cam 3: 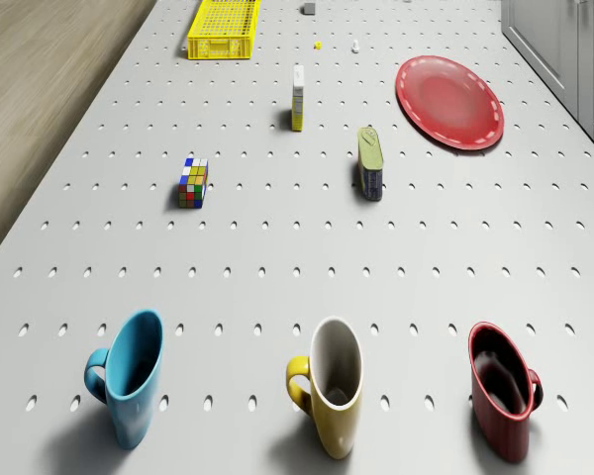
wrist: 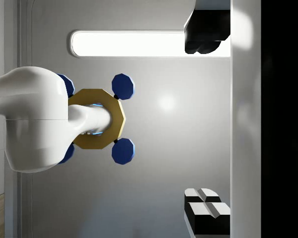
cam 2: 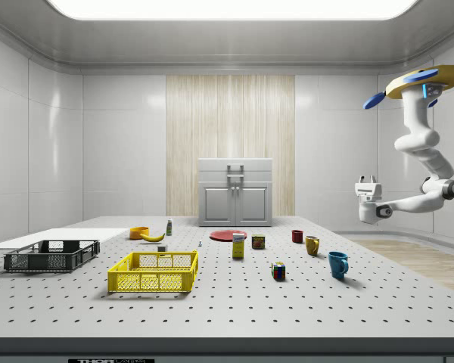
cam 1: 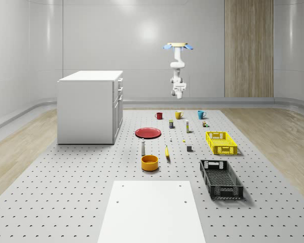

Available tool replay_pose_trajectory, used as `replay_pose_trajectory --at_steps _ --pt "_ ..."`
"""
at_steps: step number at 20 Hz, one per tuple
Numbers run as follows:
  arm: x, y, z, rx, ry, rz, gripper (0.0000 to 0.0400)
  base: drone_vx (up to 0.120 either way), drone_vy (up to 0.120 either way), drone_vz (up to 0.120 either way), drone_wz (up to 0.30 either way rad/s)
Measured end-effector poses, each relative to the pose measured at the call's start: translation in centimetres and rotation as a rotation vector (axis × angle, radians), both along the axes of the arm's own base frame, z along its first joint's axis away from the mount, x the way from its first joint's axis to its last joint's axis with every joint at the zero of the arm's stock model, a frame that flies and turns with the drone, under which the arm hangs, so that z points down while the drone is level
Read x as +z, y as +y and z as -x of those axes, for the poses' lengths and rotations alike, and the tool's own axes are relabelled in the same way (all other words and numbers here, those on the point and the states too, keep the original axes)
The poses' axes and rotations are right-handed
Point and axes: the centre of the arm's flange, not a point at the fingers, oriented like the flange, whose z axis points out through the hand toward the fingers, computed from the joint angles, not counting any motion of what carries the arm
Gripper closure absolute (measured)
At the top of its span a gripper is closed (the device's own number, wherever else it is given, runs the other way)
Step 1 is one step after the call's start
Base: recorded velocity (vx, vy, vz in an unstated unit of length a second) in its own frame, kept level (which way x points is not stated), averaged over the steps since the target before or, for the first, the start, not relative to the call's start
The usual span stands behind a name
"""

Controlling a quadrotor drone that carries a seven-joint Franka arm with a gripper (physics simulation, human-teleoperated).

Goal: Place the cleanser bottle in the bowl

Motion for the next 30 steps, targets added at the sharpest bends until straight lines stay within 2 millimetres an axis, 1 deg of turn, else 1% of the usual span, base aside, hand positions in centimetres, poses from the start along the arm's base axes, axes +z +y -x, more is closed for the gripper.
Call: replay_pose_trajectory --at_steps 4,9,30 --pt "1.5 0.0 -0.1 0.0 -0.003 0.0 0.0 0.12 -0.12 0.0 0.0" --pt "2.3 0.0 -0.2 0.0 -0.007 0.0 0.0 0.12 -0.12 0.0 0.0" --pt "2.7 0.0 0.0 0.0 -0.023 0.003 0.0 0.12 -0.12 0.0 0.0"
